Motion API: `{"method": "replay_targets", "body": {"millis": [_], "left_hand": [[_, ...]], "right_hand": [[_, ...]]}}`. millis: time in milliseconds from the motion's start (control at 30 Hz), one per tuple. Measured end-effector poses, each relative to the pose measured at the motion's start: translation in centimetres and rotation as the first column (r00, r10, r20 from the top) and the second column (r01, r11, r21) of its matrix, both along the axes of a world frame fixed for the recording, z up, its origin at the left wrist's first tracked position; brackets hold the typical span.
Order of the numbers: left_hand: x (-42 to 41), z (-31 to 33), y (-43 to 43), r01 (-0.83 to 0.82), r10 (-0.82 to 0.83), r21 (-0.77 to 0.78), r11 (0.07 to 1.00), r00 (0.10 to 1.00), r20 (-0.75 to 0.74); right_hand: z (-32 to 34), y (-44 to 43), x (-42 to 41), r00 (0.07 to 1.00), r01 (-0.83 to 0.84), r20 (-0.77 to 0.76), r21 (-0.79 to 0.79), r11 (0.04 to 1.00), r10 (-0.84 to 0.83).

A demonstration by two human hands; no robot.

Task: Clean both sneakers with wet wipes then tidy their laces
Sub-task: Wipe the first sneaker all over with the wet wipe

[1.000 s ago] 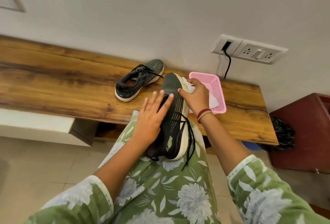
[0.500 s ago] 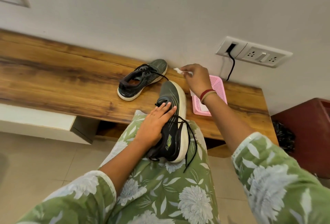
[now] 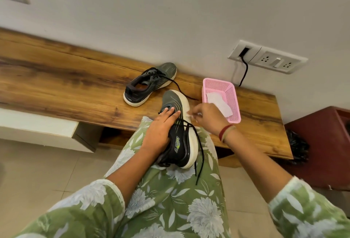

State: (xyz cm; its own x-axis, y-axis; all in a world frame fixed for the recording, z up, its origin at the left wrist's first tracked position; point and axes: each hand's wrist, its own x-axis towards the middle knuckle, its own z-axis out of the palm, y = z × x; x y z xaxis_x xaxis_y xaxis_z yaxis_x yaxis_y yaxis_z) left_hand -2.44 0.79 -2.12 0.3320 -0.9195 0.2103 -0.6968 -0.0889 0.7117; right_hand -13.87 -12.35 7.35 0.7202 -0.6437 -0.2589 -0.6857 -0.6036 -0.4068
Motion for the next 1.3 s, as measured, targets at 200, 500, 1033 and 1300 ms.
{"method": "replay_targets", "body": {"millis": [200, 500, 1033, 1300], "left_hand": [[0.0, 0.3, 0.2, -0.025, 0.026, 0.014, 1.000, 0.999, -0.031], [0.0, 1.0, 0.4, -0.001, 0.001, 0.076, 0.997, 1.000, -0.006], [-0.1, 1.0, 0.1, -0.023, 0.022, 0.164, 0.986, 1.000, 0.008], [-0.2, 1.0, -0.1, -0.035, 0.028, 0.195, 0.980, 0.999, 0.039]], "right_hand": [[2.0, -2.5, 1.4, 0.951, 0.207, 0.233, 0.016, 0.978, -0.204], [-3.2, -6.2, 7.9, 0.993, -0.105, -0.055, -0.032, 0.994, 0.103], [-0.3, -1.9, 0.2, 0.996, -0.001, 0.089, 0.162, 0.987, -0.013], [-4.1, -4.9, 6.2, 0.999, 0.034, 0.015, -0.011, 0.999, -0.034]]}}
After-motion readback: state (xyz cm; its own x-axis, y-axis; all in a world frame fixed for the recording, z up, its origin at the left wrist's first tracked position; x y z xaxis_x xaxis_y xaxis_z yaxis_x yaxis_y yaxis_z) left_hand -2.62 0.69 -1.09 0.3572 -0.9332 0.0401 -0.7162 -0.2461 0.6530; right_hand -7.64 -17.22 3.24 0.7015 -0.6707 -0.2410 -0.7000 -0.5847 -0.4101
